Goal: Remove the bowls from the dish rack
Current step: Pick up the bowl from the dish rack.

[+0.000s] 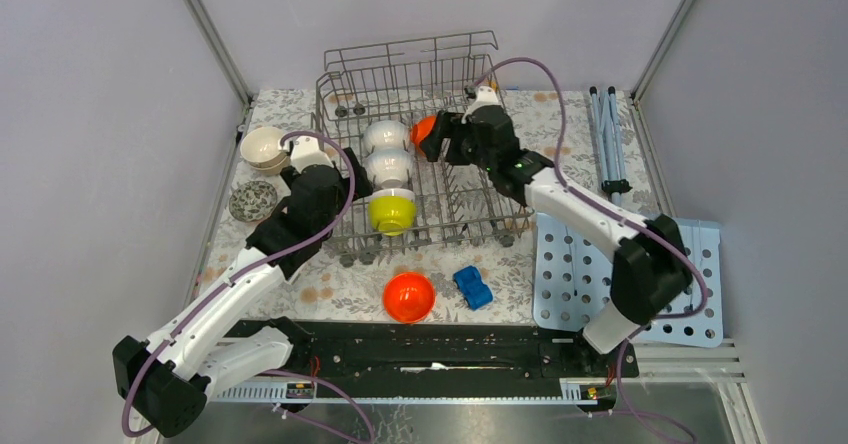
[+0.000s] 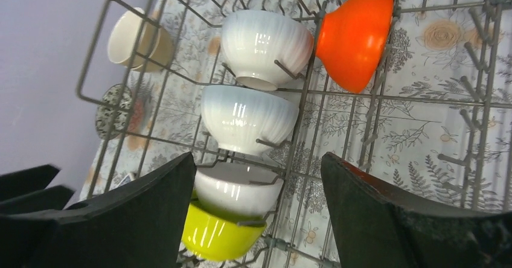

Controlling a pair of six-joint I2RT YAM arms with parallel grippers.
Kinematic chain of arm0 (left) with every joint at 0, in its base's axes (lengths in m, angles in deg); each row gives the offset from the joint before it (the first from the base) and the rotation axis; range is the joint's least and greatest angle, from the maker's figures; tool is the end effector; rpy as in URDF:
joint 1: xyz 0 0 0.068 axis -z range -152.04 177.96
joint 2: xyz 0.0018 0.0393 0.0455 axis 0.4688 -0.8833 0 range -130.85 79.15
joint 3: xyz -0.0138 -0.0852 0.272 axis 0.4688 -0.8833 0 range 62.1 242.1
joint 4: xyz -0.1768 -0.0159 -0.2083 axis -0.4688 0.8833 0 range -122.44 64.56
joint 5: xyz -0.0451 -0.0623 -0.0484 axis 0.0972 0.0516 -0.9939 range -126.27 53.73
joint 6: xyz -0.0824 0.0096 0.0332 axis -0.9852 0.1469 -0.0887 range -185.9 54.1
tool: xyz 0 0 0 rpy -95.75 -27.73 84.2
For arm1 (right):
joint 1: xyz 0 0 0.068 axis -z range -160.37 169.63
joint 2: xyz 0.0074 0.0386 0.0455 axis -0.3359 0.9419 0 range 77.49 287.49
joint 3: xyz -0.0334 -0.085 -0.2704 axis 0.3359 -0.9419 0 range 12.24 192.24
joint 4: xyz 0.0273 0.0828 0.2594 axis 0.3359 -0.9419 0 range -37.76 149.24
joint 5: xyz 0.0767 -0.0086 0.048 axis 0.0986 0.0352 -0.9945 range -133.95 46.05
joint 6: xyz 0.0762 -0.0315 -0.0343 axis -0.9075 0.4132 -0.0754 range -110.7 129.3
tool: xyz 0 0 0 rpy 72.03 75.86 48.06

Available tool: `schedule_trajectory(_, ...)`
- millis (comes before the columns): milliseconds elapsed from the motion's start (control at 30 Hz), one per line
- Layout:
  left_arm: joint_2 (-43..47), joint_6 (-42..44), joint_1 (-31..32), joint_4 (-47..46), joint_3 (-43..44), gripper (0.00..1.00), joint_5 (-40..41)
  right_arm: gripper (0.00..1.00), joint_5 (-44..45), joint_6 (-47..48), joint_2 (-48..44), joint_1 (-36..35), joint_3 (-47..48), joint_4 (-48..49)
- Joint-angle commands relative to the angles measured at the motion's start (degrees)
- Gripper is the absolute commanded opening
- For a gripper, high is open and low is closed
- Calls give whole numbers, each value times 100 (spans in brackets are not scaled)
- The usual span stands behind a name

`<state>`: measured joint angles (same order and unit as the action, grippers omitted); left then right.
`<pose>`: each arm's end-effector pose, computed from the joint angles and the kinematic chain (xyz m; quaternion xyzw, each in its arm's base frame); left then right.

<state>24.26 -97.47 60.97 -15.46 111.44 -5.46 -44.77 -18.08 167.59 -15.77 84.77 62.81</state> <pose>0.2359 -0.1046 0.3203 -0.1374 0.8035 -0.0993 0.5706 0.3527 0.2520 0.3326 -0.0595 0.7858 0.3255 0.5226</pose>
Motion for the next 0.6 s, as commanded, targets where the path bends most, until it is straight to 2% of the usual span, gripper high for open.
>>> schedule_trajectory(0,65,-44,20,33,146,98,696,86,807,-392,553,-151,619,211)
schedule_trajectory(267,28,-67,21,-1,106,96,755,96,1552,-726,1447,-160,984,503)
schedule_trajectory(400,5,-85,20,-25,88,96,646,96,1611,-815,1958,-152,1300,634)
schedule_trajectory(567,52,-89,16,-62,58,96,640,92,1858,-845,2402,-153,1717,509)
